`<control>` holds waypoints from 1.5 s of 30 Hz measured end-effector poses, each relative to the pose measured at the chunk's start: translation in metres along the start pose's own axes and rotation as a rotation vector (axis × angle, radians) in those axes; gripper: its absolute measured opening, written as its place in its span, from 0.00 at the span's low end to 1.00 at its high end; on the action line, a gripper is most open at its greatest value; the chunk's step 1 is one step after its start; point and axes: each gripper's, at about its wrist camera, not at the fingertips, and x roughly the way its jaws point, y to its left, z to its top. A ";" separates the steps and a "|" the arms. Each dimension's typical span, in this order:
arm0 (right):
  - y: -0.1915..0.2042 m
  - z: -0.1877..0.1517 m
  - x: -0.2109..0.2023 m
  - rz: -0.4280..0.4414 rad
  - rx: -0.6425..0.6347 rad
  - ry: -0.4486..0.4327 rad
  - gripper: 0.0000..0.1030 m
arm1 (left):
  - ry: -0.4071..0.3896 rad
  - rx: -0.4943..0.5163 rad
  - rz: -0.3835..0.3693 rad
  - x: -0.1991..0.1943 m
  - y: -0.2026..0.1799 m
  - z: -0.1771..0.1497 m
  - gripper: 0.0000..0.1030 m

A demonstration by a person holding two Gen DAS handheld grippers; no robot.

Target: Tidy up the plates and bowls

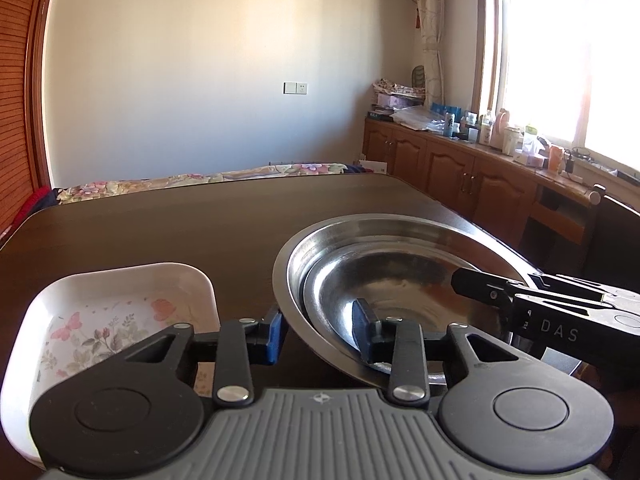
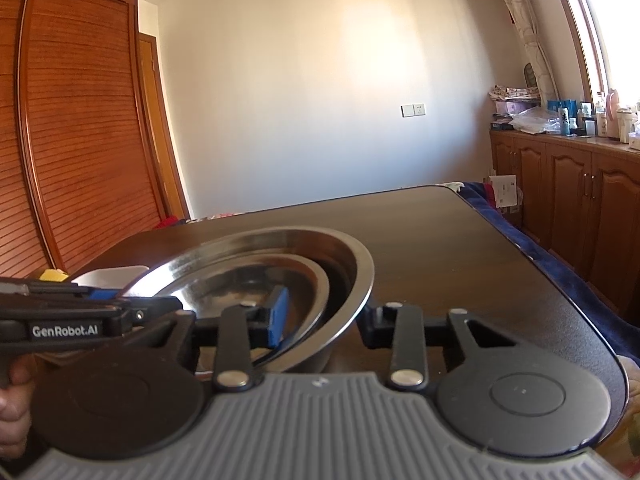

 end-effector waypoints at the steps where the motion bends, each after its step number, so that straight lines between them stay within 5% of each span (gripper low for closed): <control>1: 0.000 0.000 0.000 0.001 0.003 0.000 0.36 | -0.005 0.004 -0.001 -0.002 0.000 0.001 0.36; 15: 0.010 0.014 -0.007 0.058 -0.010 -0.041 0.36 | -0.063 0.000 0.014 -0.040 0.027 0.016 0.36; 29: 0.054 0.034 0.003 0.187 -0.101 -0.035 0.36 | -0.104 -0.055 0.125 -0.081 0.083 0.024 0.36; 45: 0.101 0.024 0.027 0.286 -0.170 0.045 0.36 | -0.048 -0.127 0.188 -0.076 0.126 0.003 0.36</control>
